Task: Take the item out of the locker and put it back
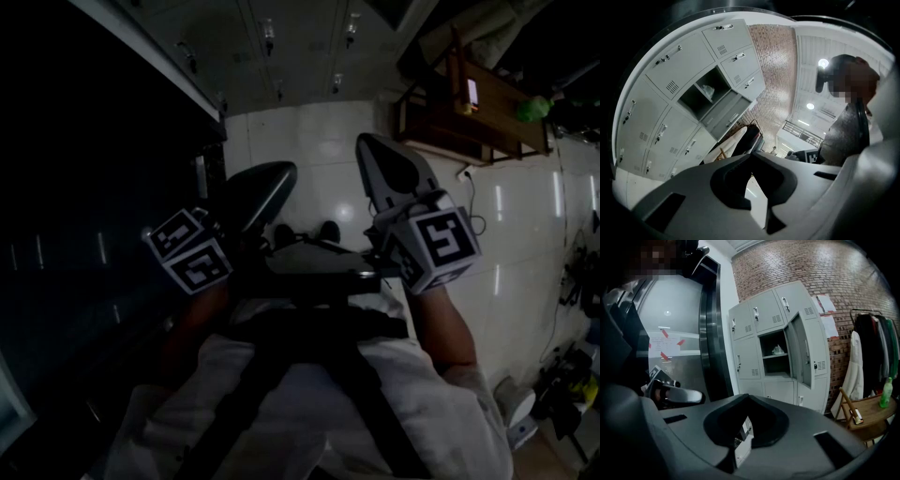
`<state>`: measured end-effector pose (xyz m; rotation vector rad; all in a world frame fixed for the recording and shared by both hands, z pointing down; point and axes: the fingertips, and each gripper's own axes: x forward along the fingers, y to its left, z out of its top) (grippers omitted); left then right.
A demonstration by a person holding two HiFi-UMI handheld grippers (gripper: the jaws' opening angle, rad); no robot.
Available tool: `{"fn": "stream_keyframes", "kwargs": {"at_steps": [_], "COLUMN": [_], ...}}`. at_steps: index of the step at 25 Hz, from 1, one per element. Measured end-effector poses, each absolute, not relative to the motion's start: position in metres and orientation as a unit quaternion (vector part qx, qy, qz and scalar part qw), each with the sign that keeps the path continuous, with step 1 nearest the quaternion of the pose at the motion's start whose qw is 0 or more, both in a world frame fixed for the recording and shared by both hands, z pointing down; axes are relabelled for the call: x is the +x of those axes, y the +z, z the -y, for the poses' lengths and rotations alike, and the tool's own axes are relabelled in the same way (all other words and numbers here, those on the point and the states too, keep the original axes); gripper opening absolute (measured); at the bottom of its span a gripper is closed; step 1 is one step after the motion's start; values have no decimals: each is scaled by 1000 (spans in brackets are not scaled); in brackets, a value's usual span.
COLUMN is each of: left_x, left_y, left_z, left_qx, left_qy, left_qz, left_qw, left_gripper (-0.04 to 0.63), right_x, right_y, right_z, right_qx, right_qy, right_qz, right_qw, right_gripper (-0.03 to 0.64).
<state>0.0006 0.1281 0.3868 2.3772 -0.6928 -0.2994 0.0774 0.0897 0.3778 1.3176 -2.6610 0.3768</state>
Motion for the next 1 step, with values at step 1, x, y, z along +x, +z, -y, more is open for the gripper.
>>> {"fn": "stream_keyframes", "kwargs": {"at_steps": [1], "left_x": [0], "left_y": [387], "left_z": [-128], "left_qx": [904], "left_qy": [-112], "left_qz": [264], "left_qw": [318], "left_gripper": [-2], "right_x": [77], "right_y": [377], "right_z": [-89], "right_qx": [438], "right_qy": [123], "right_qz": [888], "right_qw": [72], "right_gripper": [-12]}}
